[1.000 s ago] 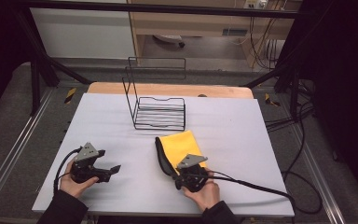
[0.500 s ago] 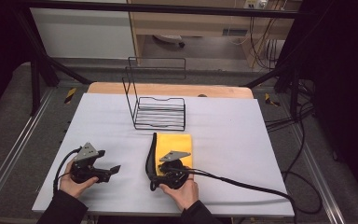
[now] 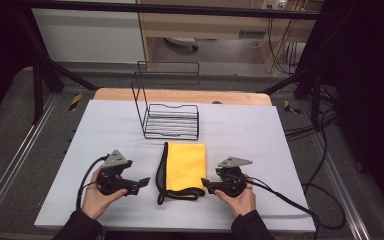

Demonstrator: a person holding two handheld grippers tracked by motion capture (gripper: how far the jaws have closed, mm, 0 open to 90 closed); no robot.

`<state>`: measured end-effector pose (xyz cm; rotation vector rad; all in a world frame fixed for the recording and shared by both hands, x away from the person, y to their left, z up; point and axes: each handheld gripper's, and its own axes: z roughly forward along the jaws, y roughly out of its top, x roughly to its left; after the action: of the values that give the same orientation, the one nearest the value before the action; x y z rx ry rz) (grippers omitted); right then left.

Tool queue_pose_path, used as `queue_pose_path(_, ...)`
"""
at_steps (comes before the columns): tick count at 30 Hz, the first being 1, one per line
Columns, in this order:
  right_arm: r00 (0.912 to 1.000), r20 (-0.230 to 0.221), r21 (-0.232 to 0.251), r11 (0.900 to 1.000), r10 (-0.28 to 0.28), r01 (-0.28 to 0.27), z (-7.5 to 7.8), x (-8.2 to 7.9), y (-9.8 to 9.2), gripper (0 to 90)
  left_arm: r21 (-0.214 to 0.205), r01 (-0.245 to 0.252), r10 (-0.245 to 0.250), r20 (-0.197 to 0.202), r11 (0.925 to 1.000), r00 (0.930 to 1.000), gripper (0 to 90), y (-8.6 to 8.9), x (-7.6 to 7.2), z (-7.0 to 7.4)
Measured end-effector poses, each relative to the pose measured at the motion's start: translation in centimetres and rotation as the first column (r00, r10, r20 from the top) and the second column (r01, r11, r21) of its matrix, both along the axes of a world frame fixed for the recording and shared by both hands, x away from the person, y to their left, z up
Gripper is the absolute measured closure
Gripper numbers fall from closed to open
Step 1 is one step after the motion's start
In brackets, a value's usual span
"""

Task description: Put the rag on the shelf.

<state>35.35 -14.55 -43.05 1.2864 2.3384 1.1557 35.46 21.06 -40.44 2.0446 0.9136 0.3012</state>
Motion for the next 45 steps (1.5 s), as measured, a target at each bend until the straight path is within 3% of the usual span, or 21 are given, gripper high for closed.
queue_pose_path(3,0.9996,-0.028,0.013,0.9999,-0.001,0.001,-0.5,-0.1,-0.2,33.3,0.034,0.024,-0.023,-0.022,0.9991,0.9995,11.0,-2.7,0.2,-0.1)
queue_pose_path(6,0.9979,0.014,0.071,0.9954,0.063,-0.064,0.0,-0.8,0.5,40.4,0.071,0.054,-0.051,-0.039,0.9960,0.9979,14.6,-4.8,0.3,-0.3)
queue_pose_path(7,0.9979,0.014,0.071,0.9954,0.063,-0.064,0.0,-0.8,0.5,40.4,0.072,0.063,-0.059,-0.049,0.9954,0.9970,14.6,-5.2,0.3,-0.4)
queue_pose_path(8,0.9945,0.022,0.057,0.9930,0.103,-0.104,0.1,-1.3,1.2,43.7,0.077,0.067,-0.062,-0.056,0.9948,0.9965,26.9,-5.6,0.3,-0.5)
queue_pose_path(12,0.9884,0.003,0.049,0.9872,0.152,-0.152,-0.1,-1.9,2.2,46.9,0.091,0.098,-0.089,-0.106,0.9910,0.9905,40.2,-6.9,-0.2,-0.8)
queue_pose_path(14,0.9843,0.007,0.053,0.9828,0.177,-0.177,-0.2,-2.1,2.6,46.8,0.141,0.095,-0.081,-0.107,0.9854,0.9910,44.7,-7.6,-0.6,-1.2)
queue_pose_path(18,0.9801,-0.005,0.008,0.9801,0.198,-0.198,-1.0,-2.3,3.3,47.8,0.180,0.051,-0.029,-0.126,0.9823,0.9916,56.8,-7.9,-0.8,-2.3)
queue_pose_path(21,0.9785,0.004,-0.032,0.9781,0.206,-0.206,-1.5,-2.3,3.6,51.7,0.162,0.043,-0.019,-0.146,0.9859,0.9891,60.5,-7.8,-0.7,-2.9)
queue_pose_path(22,0.9763,0.034,-0.078,0.9744,0.214,-0.211,-1.4,-2.4,3.7,62.7,0.154,0.040,-0.017,-0.153,0.9872,0.9882,68.1,-7.8,-0.7,-2.8)
queue_pose_path(23,0.9763,0.034,-0.078,0.9744,0.214,-0.211,-1.4,-2.4,3.7,62.7,0.135,0.042,-0.020,-0.166,0.9899,0.9859,68.1,-7.7,-0.7,-2.7)
queue_pose_path(26,0.9770,0.023,-0.078,0.9746,0.212,-0.210,-0.8,-2.3,3.4,77.9,0.093,0.062,-0.043,-0.195,0.9937,0.9799,80.4,-7.7,-0.5,-2.6)
queue_pose_path(31,0.9706,0.047,-0.112,0.9668,0.236,-0.230,1.2,-2.1,2.2,80.4,0.022,0.092,-0.087,-0.180,0.9955,0.9799,82.8,-8.4,-0.5,-1.4)
queue_pose_path(33,0.9644,0.031,-0.157,0.9542,0.263,-0.255,1.9,-2.0,1.5,79.5,0.003,0.097,-0.095,-0.166,0.9953,0.9816,83.0,-8.9,-0.7,-1.0)
queue_pose_path(34,0.9626,0.008,-0.168,0.9493,0.271,-0.266,2.0,-2.0,1.0,71.7,0.008,0.100,-0.098,-0.165,0.9949,0.9815,83.2,-9.1,-0.7,-0.9)
queue_pose_path(35,0.9626,0.008,-0.168,0.9493,0.271,-0.266,2.0,-2.0,1.0,71.7,0.016,0.100,-0.096,-0.162,0.9949,0.9821,83.2,-9.3,-0.7,-0.9)
queue_pose_path(36,0.9670,0.006,-0.117,0.9605,0.255,-0.252,1.9,-2.0,0.5,65.2,0.024,0.098,-0.092,-0.164,0.9949,0.9821,83.4,-9.3,-0.7,-0.9)
queue_pose_path(37,0.9670,0.006,-0.117,0.9605,0.255,-0.252,1.9,-2.0,0.5,65.2,0.029,0.095,-0.089,-0.167,0.9951,0.9820,83.4,-9.2,-0.8,-0.9)
queue_pose_path(41,0.9764,0.044,-0.016,0.9773,0.212,-0.211,2.9,-2.0,-0.7,54.7,0.027,0.073,-0.067,-0.187,0.9970,0.9801,83.6,-8.1,-0.8,-0.8)
queue_pose_path(42,0.9860,0.046,0.006,0.9870,0.160,-0.161,2.8,-1.8,-1.1,52.9,0.038,0.070,-0.061,-0.190,0.9968,0.9798,83.6,-7.8,-0.9,-0.8)
queue_pose_path(44,0.9895,0.034,-0.004,0.9901,0.141,-0.141,2.4,-1.5,-1.2,51.2,0.058,0.060,-0.047,-0.203,0.9965,0.9781,83.5,-7.4,-1.0,-1.1)
queue_pose_path(45,0.9927,0.016,-0.013,0.9928,0.119,-0.119,1.8,-1.3,-1.1,49.5,0.058,0.065,-0.050,-0.226,0.9962,0.9729,83.3,-7.3,-0.9,-1.5)
